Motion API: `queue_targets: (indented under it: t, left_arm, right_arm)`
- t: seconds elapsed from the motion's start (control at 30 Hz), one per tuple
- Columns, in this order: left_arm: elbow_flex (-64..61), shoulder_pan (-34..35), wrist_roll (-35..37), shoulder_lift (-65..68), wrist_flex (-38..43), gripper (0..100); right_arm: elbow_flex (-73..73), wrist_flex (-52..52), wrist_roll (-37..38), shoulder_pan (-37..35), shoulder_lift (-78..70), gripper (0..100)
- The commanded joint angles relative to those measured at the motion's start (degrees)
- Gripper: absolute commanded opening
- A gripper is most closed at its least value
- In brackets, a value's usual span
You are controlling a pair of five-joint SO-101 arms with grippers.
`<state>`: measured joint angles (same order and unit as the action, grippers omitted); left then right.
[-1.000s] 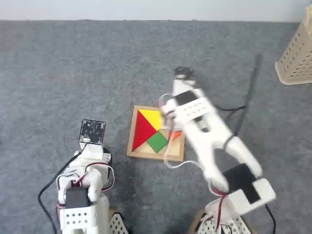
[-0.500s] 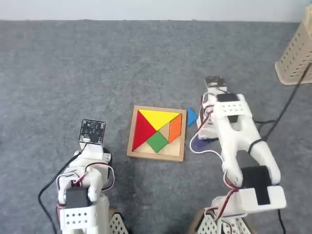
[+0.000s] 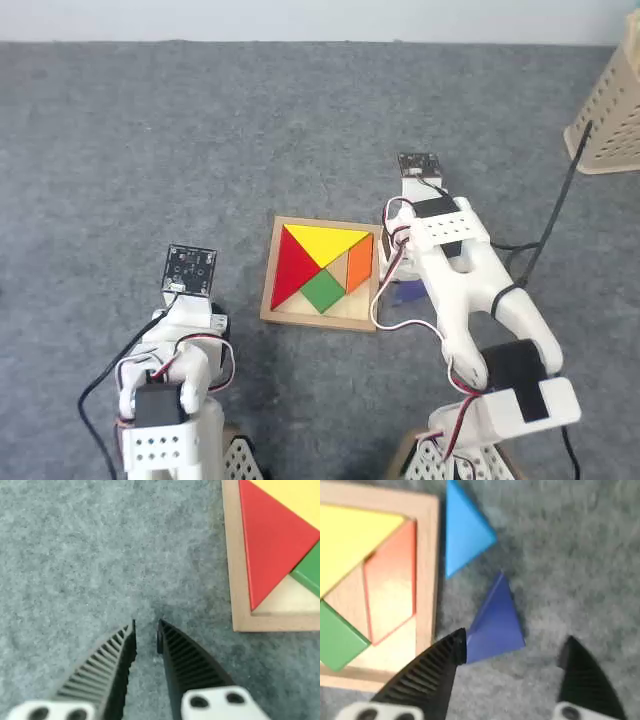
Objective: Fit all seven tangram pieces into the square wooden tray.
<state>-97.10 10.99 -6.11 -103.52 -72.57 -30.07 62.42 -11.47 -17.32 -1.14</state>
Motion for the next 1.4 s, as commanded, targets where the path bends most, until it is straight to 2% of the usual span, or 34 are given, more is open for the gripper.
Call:
queue_targets:
  t: [0.0, 0.13, 0.33, 0.6, 0.77, 0.87, 0.97, 1.17, 1.37]
  left_arm:
    - [0.57, -0.09, 0.44, -1.23, 0.00, 7]
    - [0.57, -0.09, 0.44, -1.23, 0.00, 7]
    - [0.57, -0.09, 0.44, -1.23, 0.00, 7]
    - [0.57, -0.09, 0.44, -1.23, 0.00, 7]
    - [0.57, -0.09, 0.44, -1.23, 0.00, 7]
    - [0.57, -0.09, 0.44, -1.23, 0.00, 7]
    - [0.57, -0.09, 0.44, -1.23, 0.00, 7]
    - [0.57, -0.09, 0.44, -1.23, 0.00, 7]
    - [0.57, -0.09, 0.44, -1.23, 0.00, 7]
  right_arm:
    - [0.70, -2.42, -0.88, 1.19, -3.47, 33.5]
    - [4.48, -2.07, -0.88, 1.54, -10.15, 30.8]
    - [8.44, 1.36, -0.88, 1.63, -13.67, 14.3]
    - [6.59, 1.98, -0.53, 4.44, -9.98, 13.0]
    - [1.58, 2.07, -0.79, 4.44, 1.27, 13.0]
    - [-1.58, 2.24, -0.79, 0.75, 9.19, 13.0]
    - [-2.64, 4.97, -0.88, -5.93, 14.55, 13.0]
    - [-2.37, 0.57, -2.20, -18.24, 13.76, 12.7]
    - [0.62, -2.51, -10.99, -20.35, 7.60, 9.0]
